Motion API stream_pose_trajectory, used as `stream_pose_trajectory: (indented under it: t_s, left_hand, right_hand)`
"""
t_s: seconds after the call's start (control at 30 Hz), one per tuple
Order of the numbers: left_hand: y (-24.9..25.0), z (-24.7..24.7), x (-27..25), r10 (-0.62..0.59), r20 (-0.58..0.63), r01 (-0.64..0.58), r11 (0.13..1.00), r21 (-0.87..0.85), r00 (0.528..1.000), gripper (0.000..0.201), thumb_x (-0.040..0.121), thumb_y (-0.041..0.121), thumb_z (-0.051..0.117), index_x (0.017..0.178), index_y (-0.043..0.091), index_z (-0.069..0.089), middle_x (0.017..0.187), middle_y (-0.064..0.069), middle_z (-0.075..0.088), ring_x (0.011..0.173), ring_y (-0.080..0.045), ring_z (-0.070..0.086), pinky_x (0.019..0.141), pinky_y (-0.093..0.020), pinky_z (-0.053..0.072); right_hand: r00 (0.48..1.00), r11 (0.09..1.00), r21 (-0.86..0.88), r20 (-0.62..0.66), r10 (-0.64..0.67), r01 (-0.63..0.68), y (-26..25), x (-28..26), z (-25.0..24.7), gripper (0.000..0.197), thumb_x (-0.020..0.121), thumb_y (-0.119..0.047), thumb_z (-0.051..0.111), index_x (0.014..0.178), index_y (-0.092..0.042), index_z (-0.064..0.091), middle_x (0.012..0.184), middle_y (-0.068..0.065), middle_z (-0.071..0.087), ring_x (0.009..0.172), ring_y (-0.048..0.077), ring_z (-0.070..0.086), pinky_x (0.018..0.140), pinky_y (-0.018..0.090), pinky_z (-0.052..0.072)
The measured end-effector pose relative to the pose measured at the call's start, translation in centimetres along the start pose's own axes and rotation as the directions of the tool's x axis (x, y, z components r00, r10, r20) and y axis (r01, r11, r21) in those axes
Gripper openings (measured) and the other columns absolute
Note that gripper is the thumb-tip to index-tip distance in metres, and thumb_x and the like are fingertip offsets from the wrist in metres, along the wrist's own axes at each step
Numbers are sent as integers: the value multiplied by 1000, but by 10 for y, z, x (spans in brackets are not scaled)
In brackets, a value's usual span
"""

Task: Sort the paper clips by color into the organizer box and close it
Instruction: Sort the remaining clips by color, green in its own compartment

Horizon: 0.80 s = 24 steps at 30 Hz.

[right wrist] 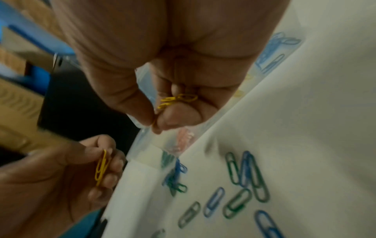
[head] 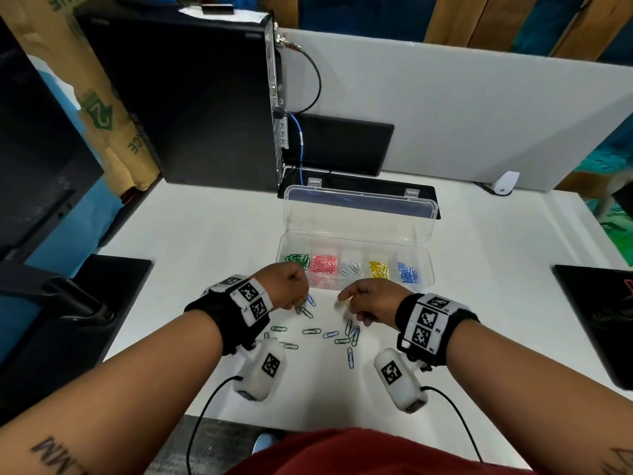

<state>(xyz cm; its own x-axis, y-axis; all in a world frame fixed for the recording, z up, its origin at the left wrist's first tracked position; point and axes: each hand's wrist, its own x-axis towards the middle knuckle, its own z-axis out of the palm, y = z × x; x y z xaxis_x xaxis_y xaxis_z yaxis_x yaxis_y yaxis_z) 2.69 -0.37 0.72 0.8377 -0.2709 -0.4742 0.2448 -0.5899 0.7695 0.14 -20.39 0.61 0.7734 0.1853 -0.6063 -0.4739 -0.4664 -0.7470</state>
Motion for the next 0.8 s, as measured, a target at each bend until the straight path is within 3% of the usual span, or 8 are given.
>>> stream_pose_trajectory:
  t_s: [0.07, 0.17, 0.4, 0.5, 0.6, 0.8]
  left_hand:
    - [15, 2, 2, -66, 15, 67, 974, -218, 998, 23, 90, 0, 45, 70, 11, 46, 70, -10, 59, 45, -11, 55, 46, -20, 45]
    - [32, 8, 6, -138, 60, 151, 902, -405, 989, 25, 92, 0, 45, 70, 11, 43, 70, -13, 58, 53, -19, 54, 39, -17, 45]
    - [57, 31, 18, -153, 108, 187, 793, -579, 982, 22, 94, 0, 42, 76, 12, 48, 70, -12, 56, 62, -20, 56, 44, -18, 52]
    - [72, 41, 26, -162, 157, 225, 735, -640, 974, 13, 95, 6, 45, 84, 9, 51, 74, -12, 57, 65, -22, 57, 58, -25, 55]
    - [85, 52, 37, -160, 193, 249, 711, -658, 968, 17, 97, 19, 46, 85, 9, 54, 79, -12, 57, 71, -22, 57, 72, -28, 51]
    - [101, 66, 60, -164, 227, 275, 709, -649, 960, 32, 97, 36, 45, 88, 9, 58, 88, -11, 56, 75, -20, 55, 72, -29, 50]
  right_hand:
    - [1000, 983, 182, -11, 7, -5, -1, -2, -5, 26, 86, 11, 46, 80, -8, 63, 66, 9, 53, 53, 15, 50, 43, 17, 44]
    - [997, 917, 399, -69, 33, -3, -3, -4, -15, 30, 86, 14, 40, 71, -5, 57, 65, 10, 49, 45, 13, 50, 42, 19, 44]
    - [981, 641, 767, -133, 139, 13, -2, -8, -45, 37, 84, 15, 19, 75, 1, 52, 75, 15, 50, 69, 24, 52, 49, 23, 55]
    - [976, 533, 846, -125, 178, 11, 0, -9, -58, 37, 85, 13, 17, 85, 4, 53, 84, 18, 54, 78, 26, 55, 53, 26, 57]
    - [968, 488, 872, -140, 206, 22, 1, -9, -68, 36, 85, 13, 16, 87, 5, 52, 88, 20, 54, 79, 28, 56, 52, 28, 57]
    - [960, 511, 859, -159, 229, 21, 3, -4, -79, 34, 84, 16, 17, 88, 6, 50, 89, 21, 50, 78, 29, 54, 50, 26, 56]
